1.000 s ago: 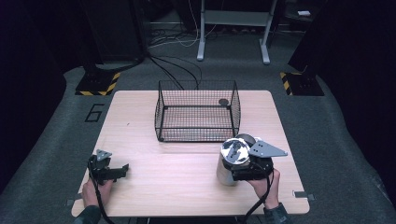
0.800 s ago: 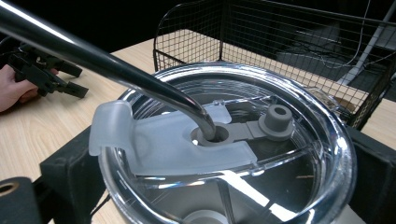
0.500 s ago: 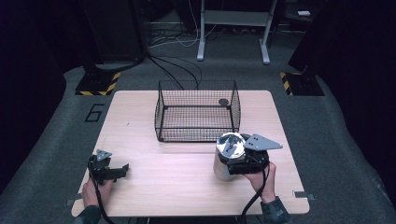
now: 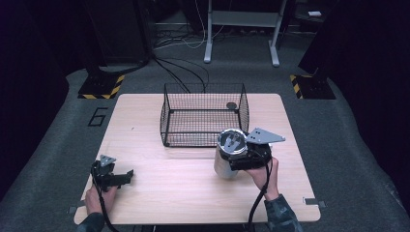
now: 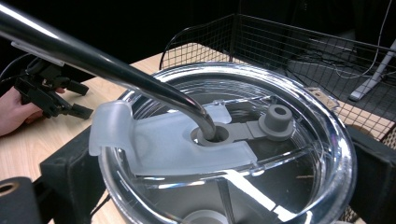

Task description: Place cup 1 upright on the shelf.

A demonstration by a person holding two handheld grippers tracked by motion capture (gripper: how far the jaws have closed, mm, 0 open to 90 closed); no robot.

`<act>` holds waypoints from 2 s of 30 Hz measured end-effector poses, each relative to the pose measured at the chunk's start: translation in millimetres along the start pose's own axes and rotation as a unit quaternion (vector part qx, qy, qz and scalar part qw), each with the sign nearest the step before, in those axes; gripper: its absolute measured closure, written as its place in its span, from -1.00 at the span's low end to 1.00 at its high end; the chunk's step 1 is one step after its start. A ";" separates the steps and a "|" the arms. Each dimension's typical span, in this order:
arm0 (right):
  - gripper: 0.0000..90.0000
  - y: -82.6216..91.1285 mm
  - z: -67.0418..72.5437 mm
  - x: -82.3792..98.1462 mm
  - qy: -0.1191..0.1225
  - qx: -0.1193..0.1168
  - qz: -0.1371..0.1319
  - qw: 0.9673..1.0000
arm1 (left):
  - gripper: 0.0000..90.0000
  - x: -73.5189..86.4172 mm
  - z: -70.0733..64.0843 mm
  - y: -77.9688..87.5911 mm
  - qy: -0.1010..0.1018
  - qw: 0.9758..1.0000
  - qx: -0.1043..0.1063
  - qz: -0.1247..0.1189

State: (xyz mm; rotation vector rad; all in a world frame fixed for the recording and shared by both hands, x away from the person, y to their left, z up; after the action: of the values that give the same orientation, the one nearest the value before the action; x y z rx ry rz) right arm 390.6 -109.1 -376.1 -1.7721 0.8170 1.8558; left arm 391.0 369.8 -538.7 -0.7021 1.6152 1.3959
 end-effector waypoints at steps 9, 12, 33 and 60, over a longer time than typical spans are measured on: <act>-0.92 -14.2 -1.5 -10.8 0.000 -0.009 -0.004 1.000 | -0.99 0.0 -0.1 0.0 0.000 1.000 0.000 0.000; -0.92 -18.3 -2.2 -13.0 -0.006 -0.012 -0.003 1.000 | -0.99 0.0 -0.1 0.0 0.000 1.000 0.000 0.000; -0.92 -39.8 -8.8 -41.1 -0.005 -0.021 -0.016 1.000 | -0.99 0.5 -0.4 -1.1 0.001 1.000 -0.001 -0.007; -0.92 -66.0 -18.4 -72.1 -0.004 -0.020 -0.025 0.999 | -0.99 0.4 -0.4 -1.1 0.000 1.000 0.000 -0.006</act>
State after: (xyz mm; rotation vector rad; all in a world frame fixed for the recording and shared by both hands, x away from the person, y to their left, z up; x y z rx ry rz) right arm 454.5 -67.9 -311.8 -1.7926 0.7303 1.8570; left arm 391.6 369.2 -539.6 -0.7108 1.6076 1.3878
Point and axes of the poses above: each handheld gripper's, and its own axes: y roughly backward along the jaws, x roughly out of its underside, z roughly to its left, the point moved 1 cm from there along -y, roughly forward along the jaws, and after that the axes turned 15 degrees about -z, right-handed, at the moved point
